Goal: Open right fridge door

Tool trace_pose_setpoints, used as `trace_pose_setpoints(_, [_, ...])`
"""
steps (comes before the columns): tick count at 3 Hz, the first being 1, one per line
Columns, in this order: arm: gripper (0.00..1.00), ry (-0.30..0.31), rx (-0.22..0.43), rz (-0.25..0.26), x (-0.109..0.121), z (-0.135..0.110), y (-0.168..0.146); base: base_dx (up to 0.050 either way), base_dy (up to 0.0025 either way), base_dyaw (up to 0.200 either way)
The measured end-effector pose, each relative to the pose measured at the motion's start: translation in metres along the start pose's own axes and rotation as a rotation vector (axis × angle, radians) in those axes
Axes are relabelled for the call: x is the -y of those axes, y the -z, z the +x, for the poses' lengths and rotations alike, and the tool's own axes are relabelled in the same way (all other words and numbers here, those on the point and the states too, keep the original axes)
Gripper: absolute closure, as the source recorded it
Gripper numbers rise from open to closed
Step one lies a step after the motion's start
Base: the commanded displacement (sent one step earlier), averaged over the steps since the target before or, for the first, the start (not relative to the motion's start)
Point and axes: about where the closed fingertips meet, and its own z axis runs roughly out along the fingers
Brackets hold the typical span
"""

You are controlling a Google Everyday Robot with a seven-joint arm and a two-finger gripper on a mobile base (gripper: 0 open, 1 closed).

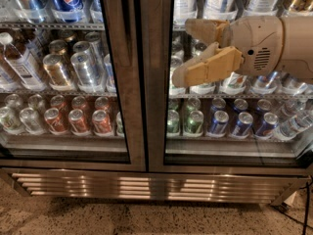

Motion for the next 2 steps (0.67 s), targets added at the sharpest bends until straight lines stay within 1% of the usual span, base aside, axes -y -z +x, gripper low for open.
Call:
trace_pose_setpoints(1, [0.0,0.0,0.0,0.0,0.0,0.0,0.0,0.0,0.00002,0.198])
trace_pose_setpoints(2, [0.0,0.0,0.0,0.002,-0.0002,-0.0001,0.0003,0.0,0.0,0.0])
